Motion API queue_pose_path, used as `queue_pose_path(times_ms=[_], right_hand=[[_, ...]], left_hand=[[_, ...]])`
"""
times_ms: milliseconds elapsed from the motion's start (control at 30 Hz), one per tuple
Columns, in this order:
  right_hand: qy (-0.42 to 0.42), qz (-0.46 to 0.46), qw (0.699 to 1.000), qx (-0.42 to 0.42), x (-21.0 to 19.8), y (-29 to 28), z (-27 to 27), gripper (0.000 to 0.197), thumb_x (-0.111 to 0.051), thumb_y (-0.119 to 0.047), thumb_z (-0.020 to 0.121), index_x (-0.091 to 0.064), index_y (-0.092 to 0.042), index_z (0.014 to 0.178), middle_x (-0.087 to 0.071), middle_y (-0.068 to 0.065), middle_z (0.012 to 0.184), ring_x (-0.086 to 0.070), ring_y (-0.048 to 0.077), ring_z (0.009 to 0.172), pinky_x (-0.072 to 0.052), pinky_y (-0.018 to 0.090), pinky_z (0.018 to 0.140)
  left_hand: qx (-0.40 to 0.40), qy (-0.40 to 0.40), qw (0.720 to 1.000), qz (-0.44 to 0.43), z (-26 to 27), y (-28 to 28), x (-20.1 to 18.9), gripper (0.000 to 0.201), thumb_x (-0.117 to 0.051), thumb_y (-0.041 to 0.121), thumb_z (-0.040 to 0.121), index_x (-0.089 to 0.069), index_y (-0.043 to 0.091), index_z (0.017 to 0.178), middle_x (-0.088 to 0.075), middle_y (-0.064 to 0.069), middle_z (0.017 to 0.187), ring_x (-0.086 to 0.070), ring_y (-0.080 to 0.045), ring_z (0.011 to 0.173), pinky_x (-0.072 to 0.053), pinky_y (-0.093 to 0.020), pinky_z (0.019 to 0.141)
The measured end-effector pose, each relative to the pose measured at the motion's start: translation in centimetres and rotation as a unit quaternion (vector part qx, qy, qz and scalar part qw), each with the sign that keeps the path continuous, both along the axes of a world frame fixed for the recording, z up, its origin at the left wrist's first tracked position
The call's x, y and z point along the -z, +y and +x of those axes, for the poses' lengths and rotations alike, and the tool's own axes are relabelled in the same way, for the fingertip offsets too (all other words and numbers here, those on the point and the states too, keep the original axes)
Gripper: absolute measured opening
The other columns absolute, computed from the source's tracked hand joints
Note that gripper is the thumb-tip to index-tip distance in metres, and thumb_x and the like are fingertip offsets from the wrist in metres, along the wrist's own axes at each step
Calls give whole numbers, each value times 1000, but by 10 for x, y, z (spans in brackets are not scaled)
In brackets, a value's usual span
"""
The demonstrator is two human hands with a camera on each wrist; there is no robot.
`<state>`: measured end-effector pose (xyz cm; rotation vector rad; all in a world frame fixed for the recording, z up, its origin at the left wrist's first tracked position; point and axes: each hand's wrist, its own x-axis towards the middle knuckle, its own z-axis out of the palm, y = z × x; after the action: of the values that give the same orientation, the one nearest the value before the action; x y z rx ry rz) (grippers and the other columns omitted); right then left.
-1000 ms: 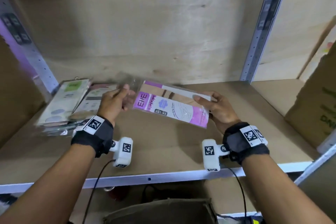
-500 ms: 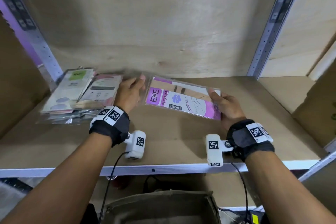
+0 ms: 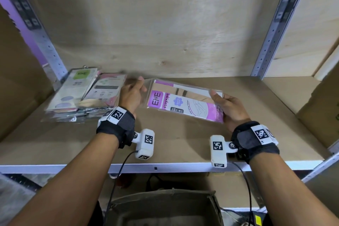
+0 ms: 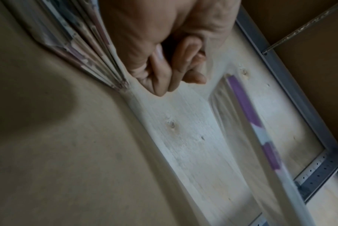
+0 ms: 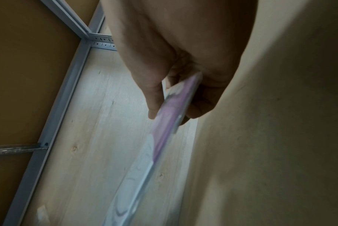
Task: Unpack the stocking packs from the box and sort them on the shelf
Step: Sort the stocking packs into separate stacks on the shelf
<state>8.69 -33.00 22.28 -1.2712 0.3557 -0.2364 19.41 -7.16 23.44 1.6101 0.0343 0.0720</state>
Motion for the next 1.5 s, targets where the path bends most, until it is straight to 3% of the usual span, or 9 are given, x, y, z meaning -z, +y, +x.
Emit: queue_pose_path(times_ms=[100,233,333,633,800,933,1167,1300,1500], right_hand=[[1,-3,1000,-2,0,2,0,47,-71,-24,90,-62,11,120,-69,29,112,-66,47,107,-51,61,95],[10,1,1000,-13,2,3,0,49,-73,-25,88,-62,11,119,-70,28,111,-67,45,105,-53,58,93],[19,16,999,-42,2,4,-1,52,-74,-25,87,-60,10,123,-69,26,115,-66,44,110,-49,58,100],[19,11,996,-83,4,6,1,52,-68,-19,92,-51,14,128,-59,31,129,-59,36,107,-40,53,108],[28,74,996,-51,6,-2,3,34,-71,-12,88,-60,-6,119,-63,28,125,-62,37,111,-44,52,108],[45,96,994,-12,12,-5,8,13,-72,-7,86,-59,-10,85,-75,13,89,-73,24,78,-60,36,76],[41,90,995,-32,14,13,13,28,-67,10,85,-48,-11,82,-73,17,85,-74,23,68,-62,29,61],[56,-3,997,-55,10,25,11,42,-73,13,77,-48,-5,106,-69,17,98,-73,29,76,-63,37,65],[138,-220,962,-79,9,20,13,61,-87,-15,70,-55,-7,121,-66,13,112,-68,29,94,-57,42,83]], left_hand=[[2,51,994,-96,-3,-4,-6,30,-57,40,99,-57,29,70,-57,10,65,-63,-13,69,-51,-39,90],[27,68,976,-207,-5,-4,-10,28,-56,28,102,-59,24,74,-55,11,59,-60,-4,43,-46,-20,44],[45,89,969,-226,-9,0,-13,26,-55,31,101,-58,24,77,-64,12,56,-61,-6,42,-33,-16,32],[67,101,955,-271,0,13,-7,20,-55,37,101,-58,22,88,-59,4,65,-45,-6,33,-26,-16,29],[15,99,978,-184,6,19,3,53,-41,61,98,-70,17,101,-66,5,69,-48,-7,48,-36,-19,46],[65,174,969,-161,1,19,6,74,-31,72,95,-70,10,106,-72,-10,98,-66,-19,76,-51,-27,63],[260,174,949,-20,-29,-18,17,46,-80,38,80,-67,10,113,-76,-15,101,-76,-25,83,-61,-29,68],[262,113,958,13,-30,-26,24,39,-78,7,84,-65,3,120,-76,-15,104,-74,-17,80,-59,-24,70],[227,114,963,93,-28,-23,21,42,-80,3,81,-63,-2,120,-74,-5,86,-71,-11,67,-59,-20,62]])
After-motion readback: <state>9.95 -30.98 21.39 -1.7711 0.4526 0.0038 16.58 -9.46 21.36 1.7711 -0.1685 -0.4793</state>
